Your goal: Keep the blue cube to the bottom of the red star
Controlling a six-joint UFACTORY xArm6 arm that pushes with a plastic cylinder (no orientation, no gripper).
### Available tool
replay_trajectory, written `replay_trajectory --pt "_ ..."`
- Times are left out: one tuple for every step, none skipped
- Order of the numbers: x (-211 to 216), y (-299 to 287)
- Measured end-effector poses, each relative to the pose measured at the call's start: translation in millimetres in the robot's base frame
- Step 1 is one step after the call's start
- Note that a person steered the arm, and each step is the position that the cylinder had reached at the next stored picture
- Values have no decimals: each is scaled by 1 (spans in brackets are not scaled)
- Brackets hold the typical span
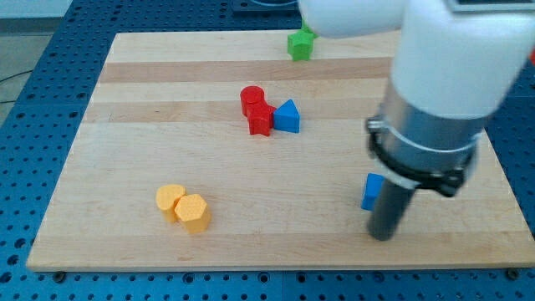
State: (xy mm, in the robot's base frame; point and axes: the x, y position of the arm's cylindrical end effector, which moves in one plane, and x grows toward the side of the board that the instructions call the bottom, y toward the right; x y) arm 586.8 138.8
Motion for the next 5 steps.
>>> replay_trajectory --pt "-30 31" --pt "-35 -102" --pt "-72 -143" --pt "-99 -135" --pt "-124 -190"
